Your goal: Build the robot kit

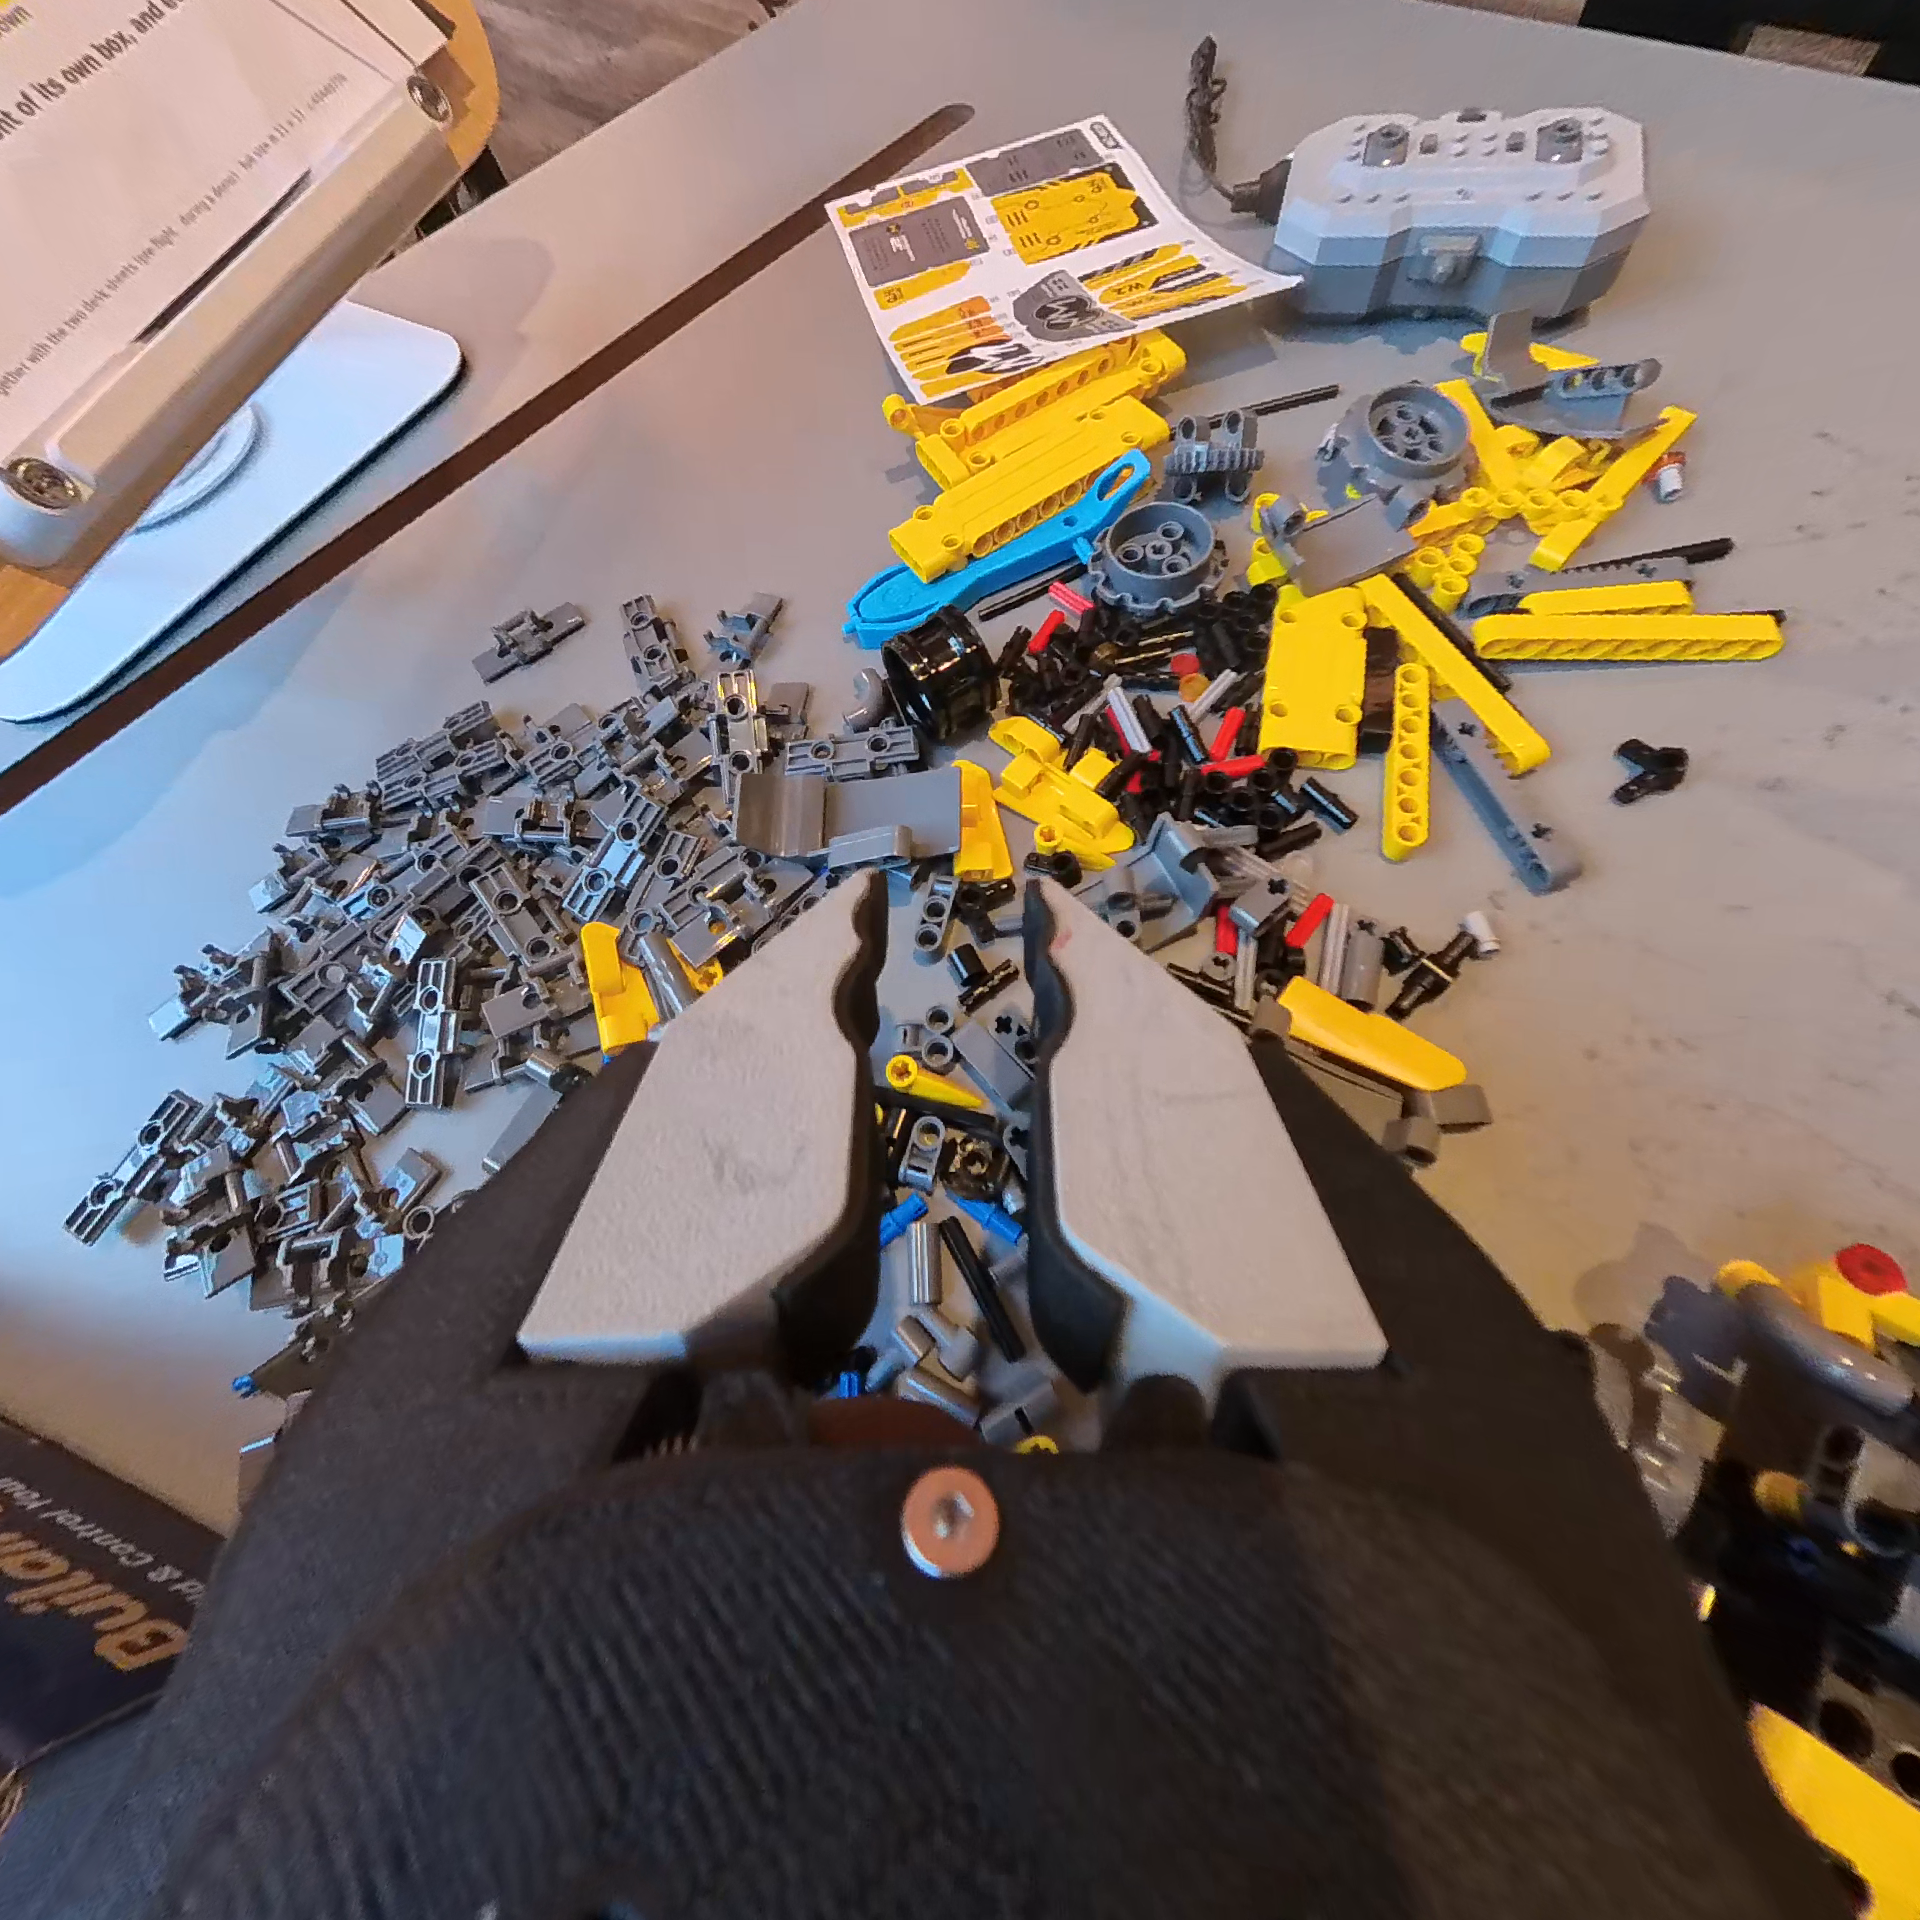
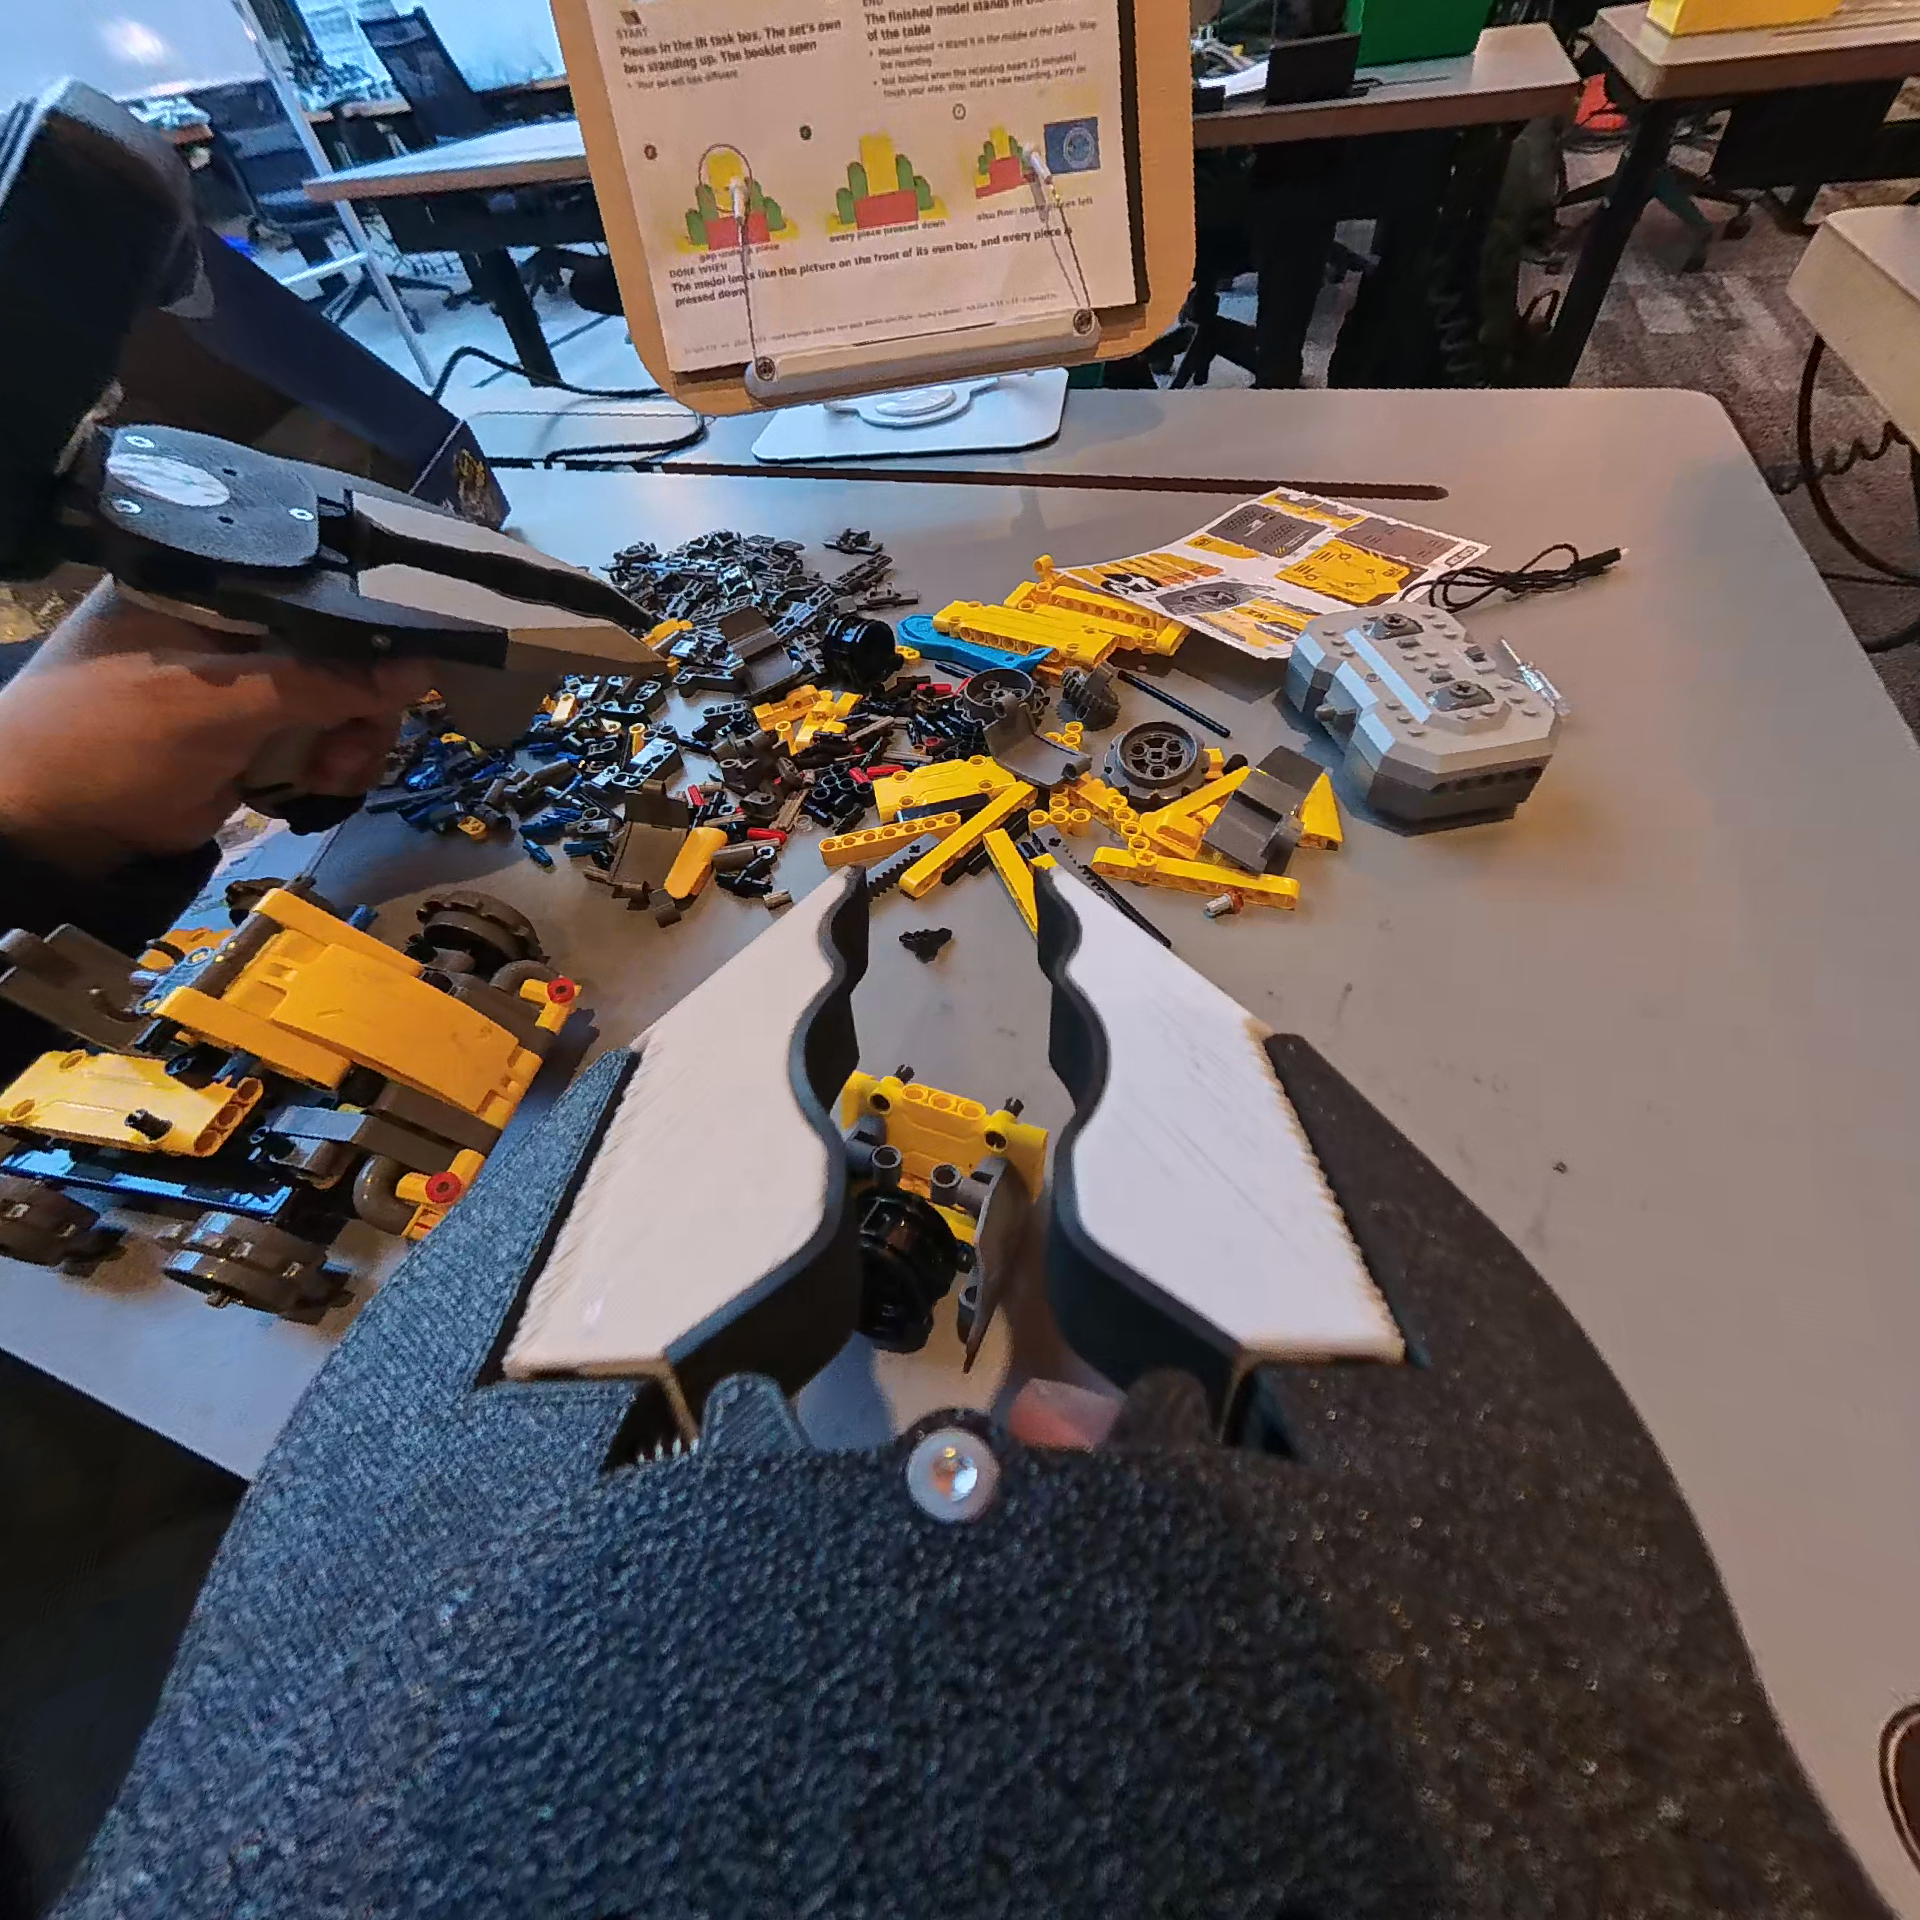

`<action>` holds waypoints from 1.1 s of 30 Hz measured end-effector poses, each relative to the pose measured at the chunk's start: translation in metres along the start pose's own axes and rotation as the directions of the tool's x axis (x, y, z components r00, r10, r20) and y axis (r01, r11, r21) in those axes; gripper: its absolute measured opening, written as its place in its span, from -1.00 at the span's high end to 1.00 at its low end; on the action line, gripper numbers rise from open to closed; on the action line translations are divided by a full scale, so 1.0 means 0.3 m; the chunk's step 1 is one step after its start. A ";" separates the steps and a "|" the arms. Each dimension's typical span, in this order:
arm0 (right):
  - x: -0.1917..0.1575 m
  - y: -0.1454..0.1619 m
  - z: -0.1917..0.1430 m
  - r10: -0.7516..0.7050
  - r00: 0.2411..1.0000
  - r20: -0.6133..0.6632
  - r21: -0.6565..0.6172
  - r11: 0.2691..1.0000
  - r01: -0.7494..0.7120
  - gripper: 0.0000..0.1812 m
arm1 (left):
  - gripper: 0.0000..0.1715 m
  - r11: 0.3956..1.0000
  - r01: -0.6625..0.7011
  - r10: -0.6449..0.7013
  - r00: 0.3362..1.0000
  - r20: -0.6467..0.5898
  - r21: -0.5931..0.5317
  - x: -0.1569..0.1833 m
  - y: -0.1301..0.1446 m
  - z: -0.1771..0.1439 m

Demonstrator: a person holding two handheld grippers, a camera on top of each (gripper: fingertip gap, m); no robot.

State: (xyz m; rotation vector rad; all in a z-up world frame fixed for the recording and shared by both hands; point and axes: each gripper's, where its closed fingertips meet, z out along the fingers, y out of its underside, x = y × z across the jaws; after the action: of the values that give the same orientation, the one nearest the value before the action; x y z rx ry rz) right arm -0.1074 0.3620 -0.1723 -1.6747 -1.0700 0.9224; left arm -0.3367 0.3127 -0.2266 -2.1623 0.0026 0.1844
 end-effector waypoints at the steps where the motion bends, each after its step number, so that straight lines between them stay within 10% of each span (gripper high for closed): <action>1: 0.001 0.000 0.002 0.000 1.000 0.002 0.000 1.000 0.000 0.65 | 0.72 1.000 0.000 0.000 1.000 -0.001 0.000 0.001 0.000 0.001; 26: -0.089 0.065 0.037 -0.027 0.986 0.163 -0.082 0.996 0.041 0.32 | 0.77 0.992 0.129 -0.128 0.970 -0.206 -0.010 -0.063 -0.043 -0.166; 33: -0.091 0.007 -0.012 -0.090 0.984 0.154 -0.040 0.994 0.097 0.36 | 0.74 0.971 -0.122 0.098 0.988 -0.123 -0.206 -0.172 0.037 -0.276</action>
State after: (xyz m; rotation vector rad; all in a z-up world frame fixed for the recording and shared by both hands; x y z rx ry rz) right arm -0.1131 0.3349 -0.1702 -1.5975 -1.2711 0.9826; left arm -0.3775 0.2349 -0.1830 -2.3863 0.1746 0.1319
